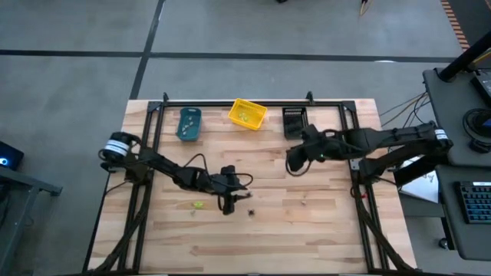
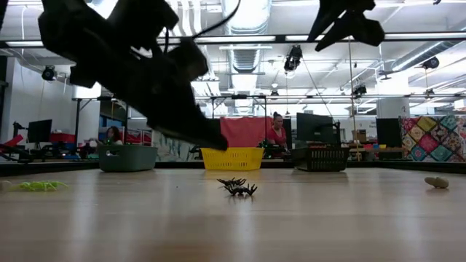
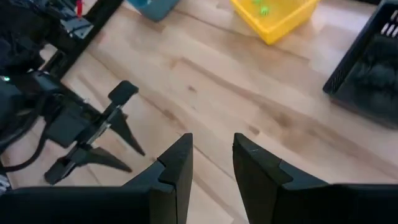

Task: Sort Halloween decoration
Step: Put the black spider toy into the black bin

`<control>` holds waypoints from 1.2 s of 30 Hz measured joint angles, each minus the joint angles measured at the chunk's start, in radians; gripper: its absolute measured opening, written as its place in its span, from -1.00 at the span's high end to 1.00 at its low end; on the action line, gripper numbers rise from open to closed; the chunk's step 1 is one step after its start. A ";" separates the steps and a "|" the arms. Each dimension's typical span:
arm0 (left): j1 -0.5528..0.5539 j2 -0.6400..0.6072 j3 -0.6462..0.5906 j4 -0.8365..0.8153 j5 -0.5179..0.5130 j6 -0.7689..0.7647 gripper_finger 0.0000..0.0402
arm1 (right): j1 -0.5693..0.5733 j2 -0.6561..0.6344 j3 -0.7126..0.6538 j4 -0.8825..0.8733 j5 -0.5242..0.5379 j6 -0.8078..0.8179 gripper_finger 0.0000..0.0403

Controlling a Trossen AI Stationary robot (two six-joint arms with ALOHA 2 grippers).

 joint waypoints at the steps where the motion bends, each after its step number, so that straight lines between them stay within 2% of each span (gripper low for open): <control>1: 0.000 0.015 0.000 0.005 0.000 -0.011 0.31 | 0.015 0.000 -0.008 -0.001 0.012 0.017 0.49; 9: 0.001 0.109 0.000 0.065 -0.002 -0.025 0.40 | 0.071 0.000 -0.066 -0.004 0.023 0.129 0.49; 19: 0.001 0.161 0.001 0.103 -0.011 -0.067 0.50 | 0.077 0.000 -0.074 -0.002 0.024 0.144 0.49; 25: 0.002 0.162 0.001 0.100 -0.012 -0.071 0.66 | 0.077 0.000 -0.074 -0.002 0.023 0.155 0.49; 32: 0.002 0.162 0.001 0.097 -0.021 -0.095 0.95 | 0.077 0.000 -0.074 -0.002 0.024 0.156 0.49; 36: 0.002 0.161 0.001 0.098 -0.028 -0.103 0.99 | 0.077 0.000 -0.074 -0.002 0.024 0.152 0.49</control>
